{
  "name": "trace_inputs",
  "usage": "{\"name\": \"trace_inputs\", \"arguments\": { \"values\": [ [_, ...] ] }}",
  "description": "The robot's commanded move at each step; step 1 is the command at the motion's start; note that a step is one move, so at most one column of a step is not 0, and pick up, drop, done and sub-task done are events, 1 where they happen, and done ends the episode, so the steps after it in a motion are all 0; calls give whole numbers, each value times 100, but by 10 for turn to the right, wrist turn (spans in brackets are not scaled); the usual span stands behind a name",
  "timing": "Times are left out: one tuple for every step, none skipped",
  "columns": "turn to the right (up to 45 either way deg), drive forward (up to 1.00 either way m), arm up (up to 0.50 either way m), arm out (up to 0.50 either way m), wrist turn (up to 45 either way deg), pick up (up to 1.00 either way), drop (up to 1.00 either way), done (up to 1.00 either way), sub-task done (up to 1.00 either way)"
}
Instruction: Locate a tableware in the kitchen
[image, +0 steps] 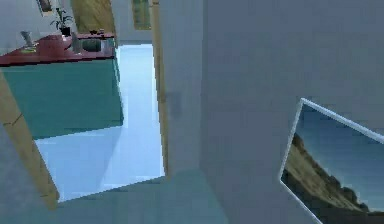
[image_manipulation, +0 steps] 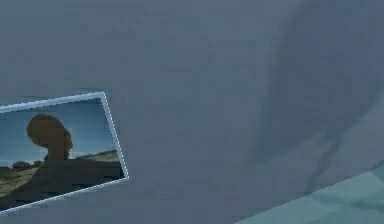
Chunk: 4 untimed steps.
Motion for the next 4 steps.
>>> {"name": "trace_inputs", "arguments": {
  "values": [
    [-300, 0, 0, 0, 0, 0, 0, 0, 0],
    [0, 100, 0, 0, 0, 0, 0, 0, 0],
    [-60, 0, 0, 0, 0, 0, 0, 0, 0],
    [0, 25, 0, 0, 0, 0, 0, 0, 0]
  ]
}}
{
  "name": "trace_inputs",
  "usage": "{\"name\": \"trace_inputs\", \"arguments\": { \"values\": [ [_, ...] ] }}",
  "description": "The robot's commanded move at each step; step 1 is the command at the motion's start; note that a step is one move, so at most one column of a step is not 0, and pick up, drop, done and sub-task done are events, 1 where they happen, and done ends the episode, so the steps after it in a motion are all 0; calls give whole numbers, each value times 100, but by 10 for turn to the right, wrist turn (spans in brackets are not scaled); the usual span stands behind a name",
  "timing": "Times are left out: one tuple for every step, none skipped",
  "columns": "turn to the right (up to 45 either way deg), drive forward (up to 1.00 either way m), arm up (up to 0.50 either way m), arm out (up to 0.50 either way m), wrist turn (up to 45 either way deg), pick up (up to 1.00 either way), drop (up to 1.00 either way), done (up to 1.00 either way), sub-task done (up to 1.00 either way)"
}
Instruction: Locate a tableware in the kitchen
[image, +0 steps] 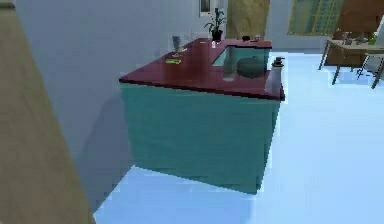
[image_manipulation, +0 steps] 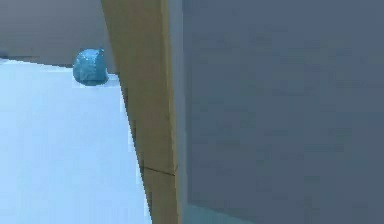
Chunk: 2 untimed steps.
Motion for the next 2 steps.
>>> {"name": "trace_inputs", "arguments": {
  "values": [
    [360, 0, 0, 0, 0, 0, 0, 0, 0],
    [0, 80, 0, 0, 0, 0, 0, 0, 0]
  ]
}}
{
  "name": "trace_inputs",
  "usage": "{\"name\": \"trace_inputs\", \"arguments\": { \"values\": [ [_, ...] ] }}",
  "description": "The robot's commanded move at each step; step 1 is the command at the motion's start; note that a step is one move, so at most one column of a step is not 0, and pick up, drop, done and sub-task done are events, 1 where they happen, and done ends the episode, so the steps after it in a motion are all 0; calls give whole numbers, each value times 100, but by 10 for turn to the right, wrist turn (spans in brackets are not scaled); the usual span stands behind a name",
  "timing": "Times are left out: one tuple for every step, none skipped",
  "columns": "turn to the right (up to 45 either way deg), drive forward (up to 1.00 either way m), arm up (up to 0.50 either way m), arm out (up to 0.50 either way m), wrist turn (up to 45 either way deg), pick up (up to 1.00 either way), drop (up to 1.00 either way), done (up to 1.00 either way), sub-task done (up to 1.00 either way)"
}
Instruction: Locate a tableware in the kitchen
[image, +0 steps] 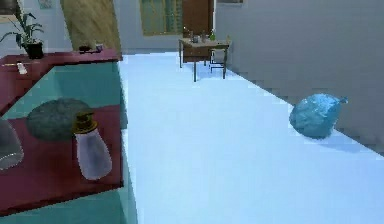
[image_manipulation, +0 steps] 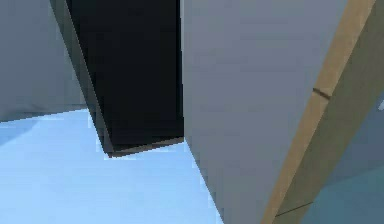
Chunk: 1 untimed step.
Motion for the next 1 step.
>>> {"name": "trace_inputs", "arguments": {
  "values": [
    [120, 0, 0, 0, 0, 0, 0, 0, 0]
  ]
}}
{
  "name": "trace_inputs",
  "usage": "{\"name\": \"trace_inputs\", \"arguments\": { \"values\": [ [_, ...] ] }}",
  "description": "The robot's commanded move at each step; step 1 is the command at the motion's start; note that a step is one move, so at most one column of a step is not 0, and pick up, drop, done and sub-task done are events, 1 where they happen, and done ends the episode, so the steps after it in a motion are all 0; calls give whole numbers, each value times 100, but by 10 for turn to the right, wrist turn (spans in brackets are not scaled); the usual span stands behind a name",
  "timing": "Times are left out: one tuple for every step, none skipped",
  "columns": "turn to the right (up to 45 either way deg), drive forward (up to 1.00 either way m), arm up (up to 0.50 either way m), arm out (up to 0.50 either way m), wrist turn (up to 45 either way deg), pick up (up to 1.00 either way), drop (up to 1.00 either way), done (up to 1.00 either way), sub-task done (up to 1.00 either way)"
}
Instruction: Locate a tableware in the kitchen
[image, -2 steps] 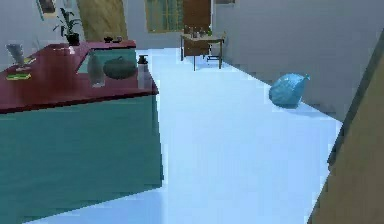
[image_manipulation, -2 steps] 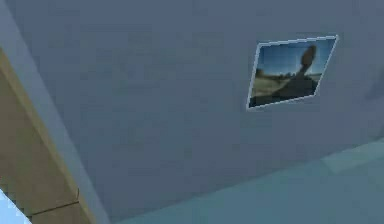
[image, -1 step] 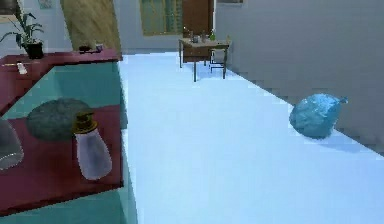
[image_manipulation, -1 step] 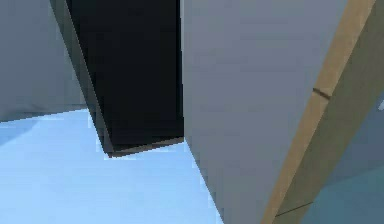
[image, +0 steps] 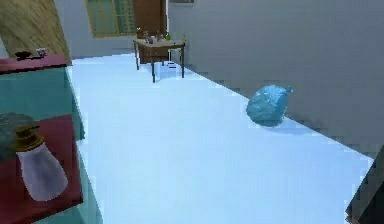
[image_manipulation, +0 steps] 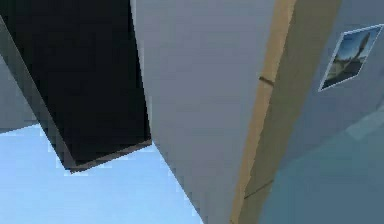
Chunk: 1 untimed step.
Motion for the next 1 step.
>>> {"name": "trace_inputs", "arguments": {
  "values": [
    [0, 45, 0, 0, 0, 0, 0, 0, 0]
  ]
}}
